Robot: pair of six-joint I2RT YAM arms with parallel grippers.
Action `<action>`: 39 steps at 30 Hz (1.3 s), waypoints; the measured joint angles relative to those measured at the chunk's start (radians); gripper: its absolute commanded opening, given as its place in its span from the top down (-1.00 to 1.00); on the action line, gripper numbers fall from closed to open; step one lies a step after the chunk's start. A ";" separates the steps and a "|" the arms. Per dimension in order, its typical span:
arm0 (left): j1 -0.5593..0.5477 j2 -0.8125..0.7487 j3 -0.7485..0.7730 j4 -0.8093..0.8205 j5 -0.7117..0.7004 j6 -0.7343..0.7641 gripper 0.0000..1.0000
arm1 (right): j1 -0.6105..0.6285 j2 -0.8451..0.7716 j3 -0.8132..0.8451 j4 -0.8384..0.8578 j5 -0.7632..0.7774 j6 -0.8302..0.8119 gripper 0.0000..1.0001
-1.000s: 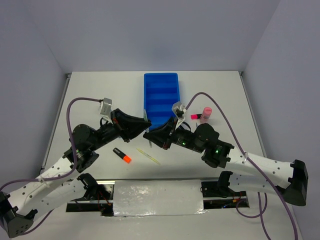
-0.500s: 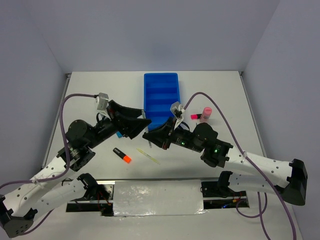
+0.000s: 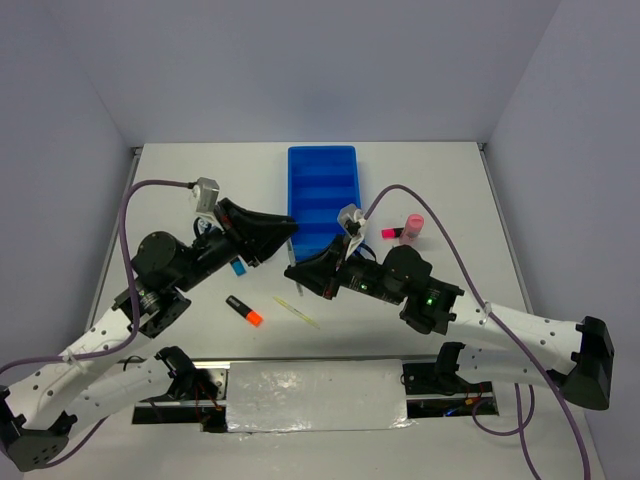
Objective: Sort the stationery into containers
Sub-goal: Close the pen cap on the pen.
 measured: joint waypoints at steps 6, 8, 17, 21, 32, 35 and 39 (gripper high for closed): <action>0.001 0.000 -0.004 -0.004 -0.004 -0.002 0.89 | 0.000 0.000 0.011 -0.024 0.008 -0.005 1.00; 0.002 0.001 -0.007 0.002 -0.005 -0.005 0.91 | 0.000 0.001 0.025 -0.045 0.011 -0.011 1.00; 0.019 -0.003 -0.072 0.145 -0.040 -0.036 1.00 | -0.005 0.087 0.206 -0.237 0.026 -0.097 1.00; 0.027 -0.016 -0.098 0.224 -0.071 -0.041 1.00 | -0.014 0.143 0.339 -0.368 0.018 -0.136 1.00; 0.011 -0.053 -0.142 0.290 -0.169 -0.049 1.00 | -0.078 0.245 0.557 -0.599 -0.133 -0.162 1.00; 0.006 -0.055 -0.147 0.298 -0.184 -0.051 0.93 | -0.081 0.266 0.588 -0.633 -0.152 -0.161 1.00; -0.002 -0.058 -0.103 0.214 -0.209 -0.026 0.39 | -0.087 0.262 0.564 -0.598 -0.169 -0.132 1.00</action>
